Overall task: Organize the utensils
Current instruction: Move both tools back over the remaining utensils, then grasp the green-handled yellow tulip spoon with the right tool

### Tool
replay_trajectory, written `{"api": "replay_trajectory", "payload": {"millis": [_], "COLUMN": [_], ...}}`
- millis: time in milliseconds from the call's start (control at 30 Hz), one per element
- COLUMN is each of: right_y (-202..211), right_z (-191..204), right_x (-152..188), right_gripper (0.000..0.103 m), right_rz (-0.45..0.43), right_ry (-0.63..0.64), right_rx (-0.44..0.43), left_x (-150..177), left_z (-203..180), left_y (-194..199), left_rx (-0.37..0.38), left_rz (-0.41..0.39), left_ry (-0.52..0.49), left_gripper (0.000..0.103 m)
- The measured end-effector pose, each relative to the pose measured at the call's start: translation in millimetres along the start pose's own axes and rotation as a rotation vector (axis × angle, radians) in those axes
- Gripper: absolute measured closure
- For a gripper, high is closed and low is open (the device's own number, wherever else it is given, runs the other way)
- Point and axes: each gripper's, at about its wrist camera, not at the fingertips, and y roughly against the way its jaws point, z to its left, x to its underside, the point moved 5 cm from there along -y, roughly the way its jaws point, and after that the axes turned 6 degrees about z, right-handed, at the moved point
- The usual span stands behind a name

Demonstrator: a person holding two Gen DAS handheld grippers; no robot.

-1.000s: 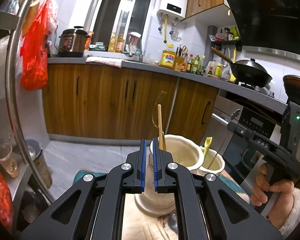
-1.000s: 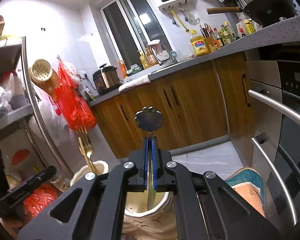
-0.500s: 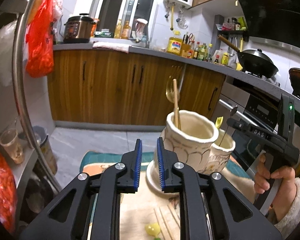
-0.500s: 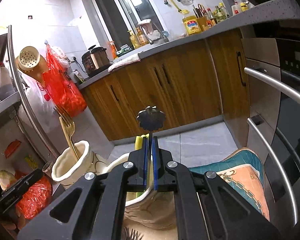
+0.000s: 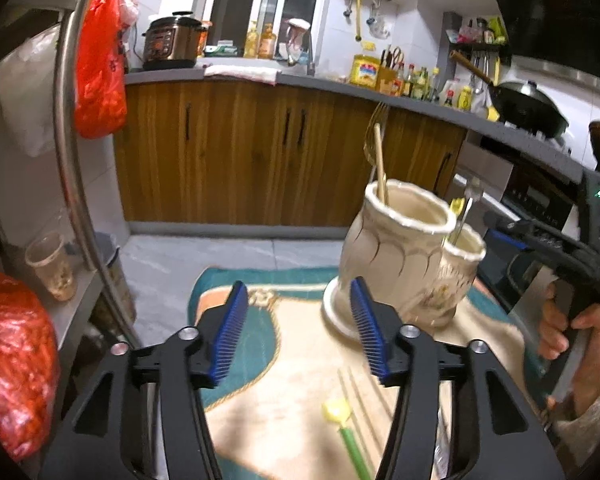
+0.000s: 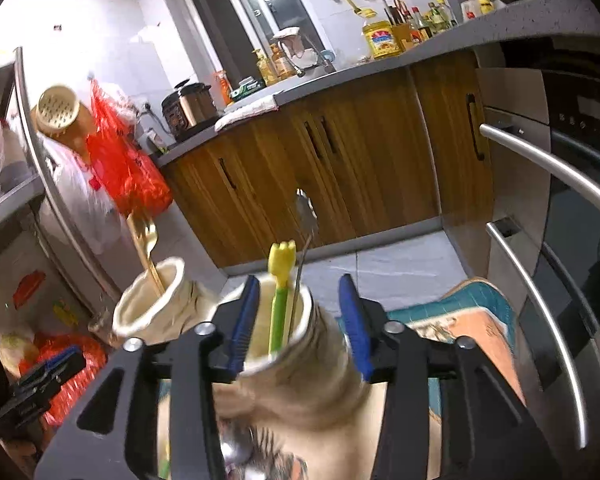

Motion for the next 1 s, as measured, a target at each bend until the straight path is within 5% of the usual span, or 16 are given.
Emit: {"api": "replay_trajectory", "payload": {"millis": [167, 367, 667, 1000], "right_y": [18.2, 27.1, 17.0, 3.5], "right_z": [2.8, 8.7, 21.6, 62.9], "right_x": [28.7, 62.5, 111.3, 145.8], "right_gripper": [0.026, 0.006, 0.005, 0.005], "right_rz": [0.045, 0.106, 0.225, 0.311], "right_ry": [0.045, 0.066, 0.119, 0.179], "right_rx": [0.007, 0.001, 0.023, -0.034], "left_x": [18.3, 48.1, 92.9, 101.0], "left_z": [7.1, 4.9, -2.9, 5.8], "left_y": [4.4, 3.0, -10.9, 2.0], "left_rx": [-0.037, -0.058, -0.033, -0.036], "left_rz": [0.053, 0.142, 0.273, 0.276], "left_ry": [0.020, 0.004, 0.017, 0.037], "left_gripper": [0.024, 0.016, 0.013, 0.013]}}
